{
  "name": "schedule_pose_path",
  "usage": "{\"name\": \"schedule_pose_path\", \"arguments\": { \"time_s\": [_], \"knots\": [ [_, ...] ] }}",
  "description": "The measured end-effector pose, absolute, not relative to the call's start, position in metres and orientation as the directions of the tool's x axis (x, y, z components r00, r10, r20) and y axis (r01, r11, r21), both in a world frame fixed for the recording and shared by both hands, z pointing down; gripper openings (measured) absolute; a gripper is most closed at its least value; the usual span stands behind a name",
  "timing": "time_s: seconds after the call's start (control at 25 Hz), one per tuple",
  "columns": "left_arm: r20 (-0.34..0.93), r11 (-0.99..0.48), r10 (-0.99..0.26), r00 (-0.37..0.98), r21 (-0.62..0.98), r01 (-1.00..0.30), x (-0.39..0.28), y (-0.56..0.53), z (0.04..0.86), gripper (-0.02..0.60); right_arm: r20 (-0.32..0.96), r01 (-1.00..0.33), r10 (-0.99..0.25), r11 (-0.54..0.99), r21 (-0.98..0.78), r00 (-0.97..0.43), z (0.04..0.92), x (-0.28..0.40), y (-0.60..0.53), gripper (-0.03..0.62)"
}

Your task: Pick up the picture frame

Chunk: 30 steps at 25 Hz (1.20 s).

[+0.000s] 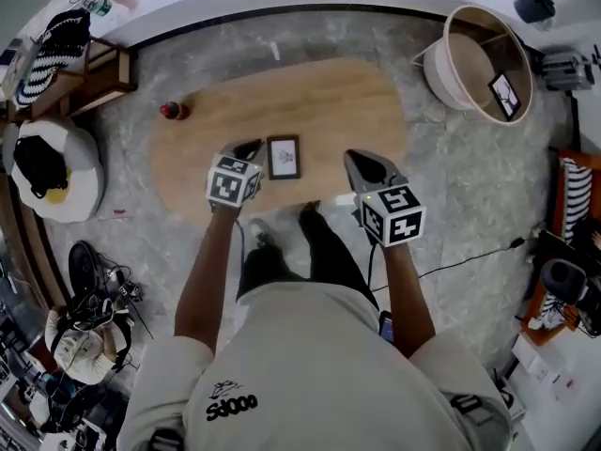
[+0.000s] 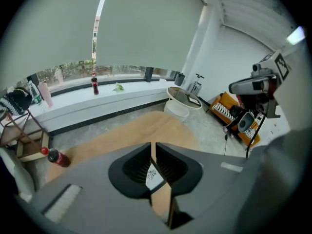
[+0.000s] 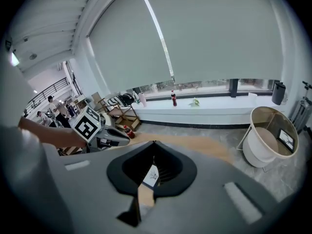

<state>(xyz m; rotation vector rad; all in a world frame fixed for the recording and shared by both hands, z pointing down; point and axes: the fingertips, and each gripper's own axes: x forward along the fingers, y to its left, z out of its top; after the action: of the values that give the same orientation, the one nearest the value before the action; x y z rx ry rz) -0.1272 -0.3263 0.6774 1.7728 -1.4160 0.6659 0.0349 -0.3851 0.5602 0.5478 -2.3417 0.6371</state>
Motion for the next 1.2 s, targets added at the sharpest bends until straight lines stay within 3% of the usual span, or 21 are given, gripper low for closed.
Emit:
{"name": "schedule_pose_path", "arguments": {
  "time_s": [1.2],
  "knots": [
    [0.919, 0.28, -0.323, 0.226, 0.321, -0.905, -0.128, -0.27, 0.96, 0.101, 0.797, -0.476, 0.022, 0.792, -0.382, -0.603, 0.721, 0.028, -0.372, 0.005]
  ]
}}
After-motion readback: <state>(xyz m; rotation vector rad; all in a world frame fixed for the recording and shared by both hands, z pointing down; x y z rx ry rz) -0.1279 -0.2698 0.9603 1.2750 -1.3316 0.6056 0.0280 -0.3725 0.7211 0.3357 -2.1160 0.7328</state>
